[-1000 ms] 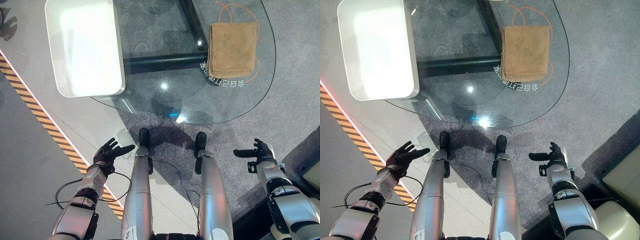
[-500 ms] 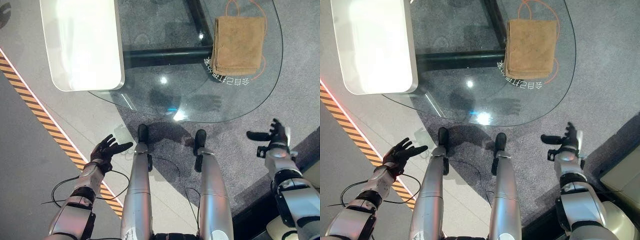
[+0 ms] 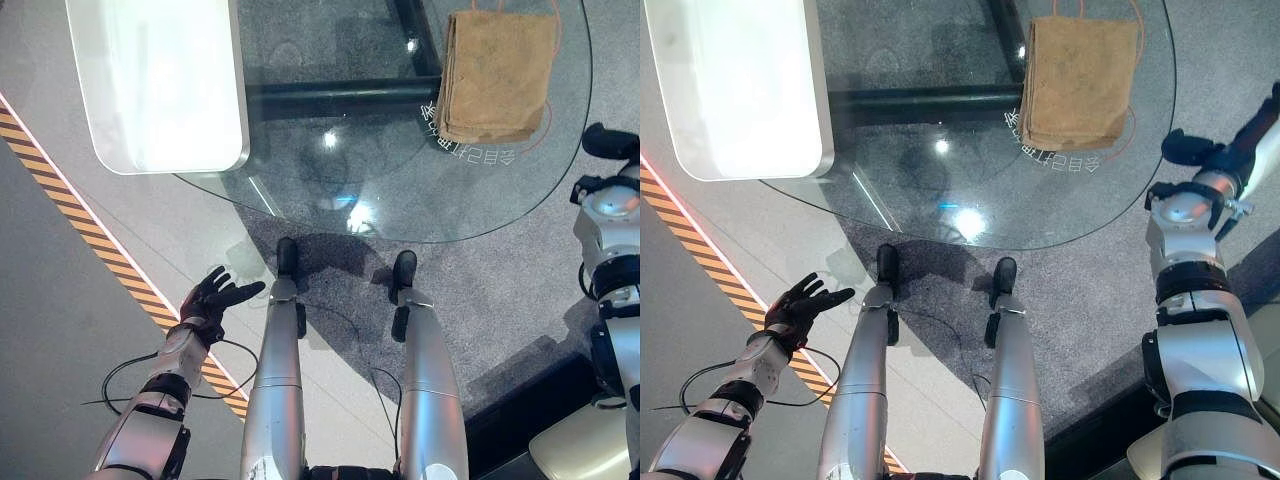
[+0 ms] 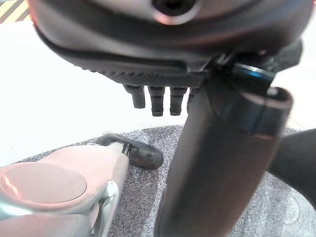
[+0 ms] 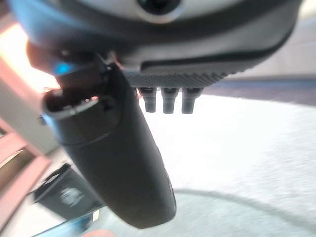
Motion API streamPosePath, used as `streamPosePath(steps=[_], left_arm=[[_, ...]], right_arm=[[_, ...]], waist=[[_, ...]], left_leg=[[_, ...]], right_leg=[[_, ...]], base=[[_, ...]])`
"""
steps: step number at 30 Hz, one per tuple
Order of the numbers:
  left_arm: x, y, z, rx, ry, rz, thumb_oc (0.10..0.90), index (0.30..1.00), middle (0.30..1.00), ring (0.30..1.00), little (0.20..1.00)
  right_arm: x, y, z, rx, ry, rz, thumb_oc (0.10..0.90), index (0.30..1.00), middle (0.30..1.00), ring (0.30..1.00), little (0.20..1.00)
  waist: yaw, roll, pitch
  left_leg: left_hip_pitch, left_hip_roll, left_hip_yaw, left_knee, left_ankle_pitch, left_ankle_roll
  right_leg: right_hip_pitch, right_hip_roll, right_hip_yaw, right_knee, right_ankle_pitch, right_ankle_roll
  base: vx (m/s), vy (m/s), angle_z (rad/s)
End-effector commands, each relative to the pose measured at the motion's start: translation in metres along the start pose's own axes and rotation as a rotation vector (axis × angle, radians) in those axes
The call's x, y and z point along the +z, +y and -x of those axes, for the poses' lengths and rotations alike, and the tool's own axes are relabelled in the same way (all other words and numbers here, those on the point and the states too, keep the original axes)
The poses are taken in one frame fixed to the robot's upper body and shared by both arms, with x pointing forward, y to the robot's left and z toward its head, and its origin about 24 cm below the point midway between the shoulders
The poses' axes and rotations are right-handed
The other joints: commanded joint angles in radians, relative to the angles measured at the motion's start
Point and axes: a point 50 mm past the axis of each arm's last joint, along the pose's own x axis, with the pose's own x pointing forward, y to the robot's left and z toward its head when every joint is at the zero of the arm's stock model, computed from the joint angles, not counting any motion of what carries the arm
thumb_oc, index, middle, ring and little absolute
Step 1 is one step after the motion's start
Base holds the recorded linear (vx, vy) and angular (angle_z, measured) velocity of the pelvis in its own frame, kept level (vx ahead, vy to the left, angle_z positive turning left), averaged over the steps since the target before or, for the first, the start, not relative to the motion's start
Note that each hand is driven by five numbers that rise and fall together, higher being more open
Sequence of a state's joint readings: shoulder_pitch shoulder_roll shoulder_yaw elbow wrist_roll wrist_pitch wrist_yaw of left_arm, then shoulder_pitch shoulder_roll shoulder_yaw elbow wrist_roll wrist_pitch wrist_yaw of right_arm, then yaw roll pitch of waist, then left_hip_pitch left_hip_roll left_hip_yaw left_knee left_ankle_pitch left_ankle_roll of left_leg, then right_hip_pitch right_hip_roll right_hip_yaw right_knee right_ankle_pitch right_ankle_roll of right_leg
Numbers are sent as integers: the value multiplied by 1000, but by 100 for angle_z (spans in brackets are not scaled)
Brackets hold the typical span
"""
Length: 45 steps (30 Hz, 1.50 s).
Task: Wipe the table with a cloth and put it in the basket.
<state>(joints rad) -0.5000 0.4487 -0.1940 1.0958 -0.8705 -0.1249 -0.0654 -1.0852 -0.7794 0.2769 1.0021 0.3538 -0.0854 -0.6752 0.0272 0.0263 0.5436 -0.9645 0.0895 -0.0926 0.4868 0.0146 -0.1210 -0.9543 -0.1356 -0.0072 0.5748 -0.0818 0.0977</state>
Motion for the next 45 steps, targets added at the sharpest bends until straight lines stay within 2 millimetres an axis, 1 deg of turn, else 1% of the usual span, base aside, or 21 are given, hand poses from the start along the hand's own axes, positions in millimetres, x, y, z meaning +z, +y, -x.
streamPosePath(steps=[1, 5, 7, 8, 10, 12, 13, 14, 18, 23, 29, 33, 39, 40, 45], left_arm=[[-14, 33, 12, 97, 21, 8, 800, 900, 900, 900, 900], [-17, 30, 14, 84, 22, 8, 800, 900, 900, 900, 900], [-17, 30, 13, 82, 21, 7, 800, 900, 900, 900, 900], [-16, 30, 14, 79, 22, 5, 800, 900, 900, 900, 900], [-16, 30, 14, 79, 23, 5, 800, 900, 900, 900, 900], [-19, 31, 16, 76, 24, -1, 800, 900, 900, 900, 900], [-20, 31, 16, 76, 25, -1, 800, 900, 900, 900, 900], [-20, 33, 17, 75, 25, -3, 800, 900, 900, 900, 900], [-21, 35, 18, 69, 26, -10, 800, 900, 900, 900, 900], [-23, 31, 19, 54, 32, -26, 800, 900, 900, 900, 900], [-26, 31, 20, 52, 39, -32, 800, 900, 900, 900, 900], [-23, 33, 20, 53, 37, -40, 800, 900, 900, 900, 900], [-22, 33, 20, 52, 41, -50, 800, 900, 900, 900, 900], [-25, 33, 22, 52, 49, -54, 800, 900, 900, 900, 900], [-25, 32, 21, 45, 48, -60, 800, 900, 900, 900, 900]], right_arm=[[43, -45, -24, -184, -192, 29, 800, 900, 900, 900, 900], [87, -26, -17, -112, -353, 44, 800, 900, 900, 900, 900], [102, -19, -14, -68, -413, 78, 800, 900, 900, 900, 900], [119, -11, -10, -25, -463, 120, 800, 900, 900, 900, 900], [125, -7, -9, 12, -472, 141, 800, 900, 900, 900, 900], [138, 1, -5, 68, -507, 193, 800, 900, 900, 900, 900], [139, 1, -5, 72, -510, 194, 800, 900, 900, 900, 900], [145, 4, -3, 89, -528, 231, 800, 900, 900, 900, 900], [153, 12, -2, 128, -535, 295, 800, 900, 900, 900, 900], [162, 17, -4, 157, -524, 383, 800, 900, 900, 900, 900], [166, 19, -7, 178, -495, 463, 800, 900, 900, 900, 900], [165, 21, -10, 196, -465, 504, 800, 900, 900, 900, 900], [170, 25, -11, 224, -469, 554, 800, 900, 900, 900, 900], [168, 27, -10, 231, -466, 563, 800, 900, 900, 900, 900], [173, 27, -11, 242, -470, 606, 800, 900, 900, 900, 900]], waist=[[-2, 14, -24], [4, 16, -24], [6, 16, -24], [11, 15, -24], [13, 15, -24], [20, 15, -24], [20, 15, -24], [25, 16, -24], [34, 18, -24], [52, 19, -24], [67, 23, -24], [78, 26, -24], [92, 29, -24], [93, 29, -24], [103, 27, -24]], left_leg=[[16, -94, 45, -29, -17, 78], [30, -94, 47, -51, -14, 77], [32, -94, 48, -56, -12, 77], [36, -94, 48, -62, -10, 76], [36, -94, 47, -63, -8, 75], [42, -94, 46, -69, -6, 75], [42, -93, 46, -69, -6, 74], [45, -94, 45, -72, -6, 75], [42, -96, 43, -67, -8, 77], [37, -100, 37, -63, -6, 80], [37, -105, 31, -63, 1, 82], [35, -108, 27, -62, 4, 83], [28, -113, 17, -61, 7, 84], [46, -114, 14, -48, -30, 81], [44, -117, 10, -47, -29, 82]], right_leg=[[34, 77, -75, -70, 32, -59], [46, 77, -78, -90, 30, -59], [48, 76, -82, -94, 29, -59], [52, 77, -84, -100, 28, -62], [54, 76, -86, -101, 25, -62], [60, 77, -88, -106, 22, -65], [61, 77, -88, -106, 22, -65], [63, 77, -89, -108, 19, -68], [61, 78, -94, -103, 16, -71], [59, 77, -103, -99, 17, -75], [59, 72, -111, -97, 21, -78], [56, 72, -116, -89, 20, -79], [47, 71, -121, -84, 23, -79], [62, 72, -114, -67, -12, -74], [63, 70, -121, -69, -12, -75]], base=[[0, 0, 0], [0, 0, 0], [0, 0, 0], [0, 0, 0], [0, 0, 0], [0, 0, 0], [0, 0, 0], [0, 0, 0], [3, 0, 1], [16, -20, 1], [0, 0, 0], [0, 0, 0], [31, -31, 4], [100, -41, 4], [20, -8, 0]])
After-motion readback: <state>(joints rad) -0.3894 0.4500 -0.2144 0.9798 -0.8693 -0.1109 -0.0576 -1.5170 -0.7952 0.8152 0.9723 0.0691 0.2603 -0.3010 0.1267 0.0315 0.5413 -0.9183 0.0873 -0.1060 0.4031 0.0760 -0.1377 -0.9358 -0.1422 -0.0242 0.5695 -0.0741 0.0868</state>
